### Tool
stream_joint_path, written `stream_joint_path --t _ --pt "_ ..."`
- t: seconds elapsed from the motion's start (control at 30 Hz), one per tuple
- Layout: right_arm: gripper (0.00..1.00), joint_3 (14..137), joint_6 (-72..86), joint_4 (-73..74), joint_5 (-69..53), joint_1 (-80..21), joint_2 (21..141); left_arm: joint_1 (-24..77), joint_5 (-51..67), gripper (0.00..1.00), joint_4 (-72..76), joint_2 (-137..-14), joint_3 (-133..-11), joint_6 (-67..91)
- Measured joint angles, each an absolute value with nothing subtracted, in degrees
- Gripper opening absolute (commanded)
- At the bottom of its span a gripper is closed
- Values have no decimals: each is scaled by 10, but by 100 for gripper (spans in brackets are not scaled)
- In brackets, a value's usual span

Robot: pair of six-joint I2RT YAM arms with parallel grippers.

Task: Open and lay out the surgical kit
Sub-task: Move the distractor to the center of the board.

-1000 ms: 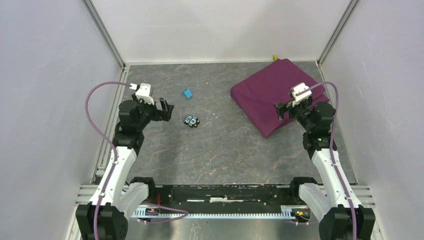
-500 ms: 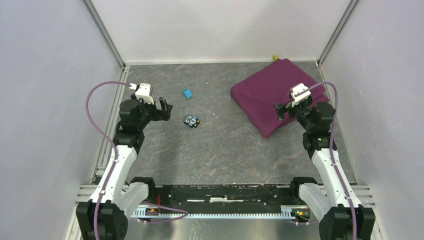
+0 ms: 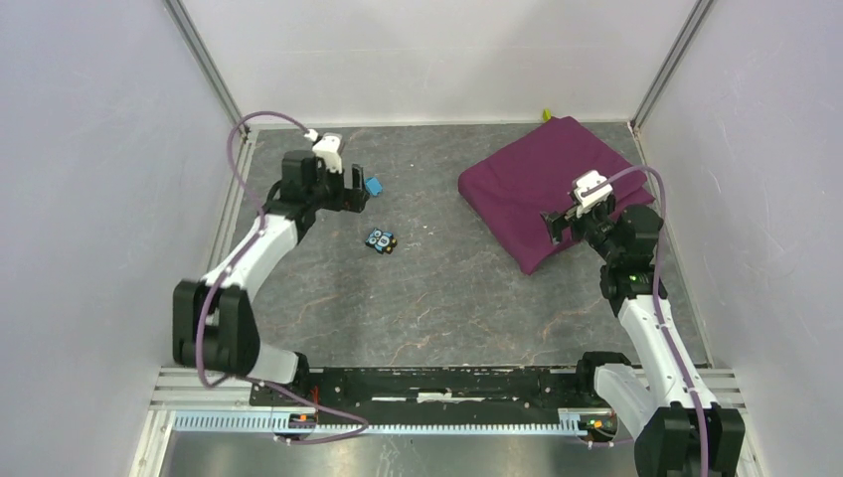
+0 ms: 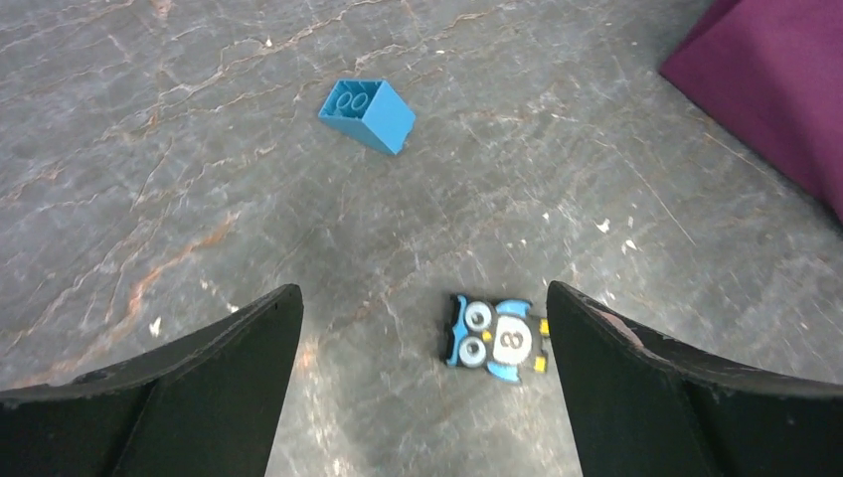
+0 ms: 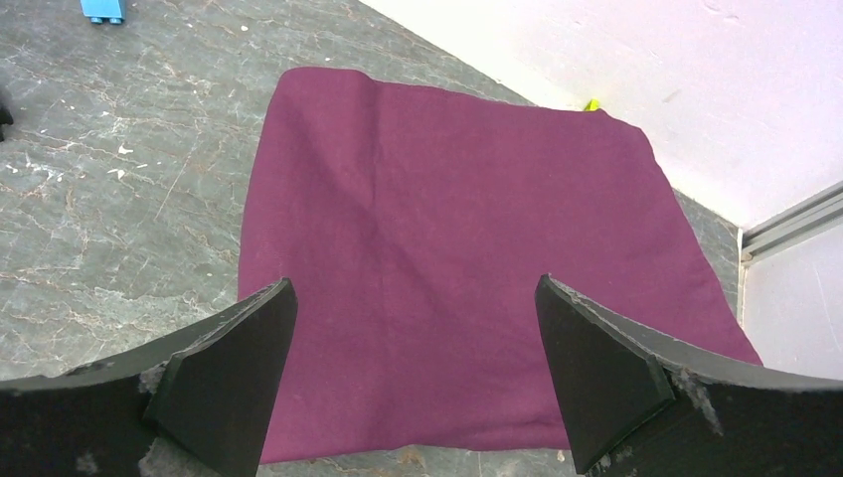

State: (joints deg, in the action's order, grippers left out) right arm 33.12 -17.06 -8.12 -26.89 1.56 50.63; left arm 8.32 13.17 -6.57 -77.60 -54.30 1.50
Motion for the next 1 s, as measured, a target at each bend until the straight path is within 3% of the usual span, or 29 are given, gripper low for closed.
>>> stream_joint_path --t 0.4,0.67,0.93,1.0 --pt "97 328 -185 -81 -270 16 509 111 41 83 -177 -1138 -844 82" --pt "97 328 -194 -79 -270 17 524 123 -1 78 -236 -1232 -945 108" --pt "97 328 -202 -63 -268 17 544 125 -15 54 -252 -1267 -970 128" --pt "97 328 -205 -61 -266 17 548 125 -19 52 -253 -1273 -978 130"
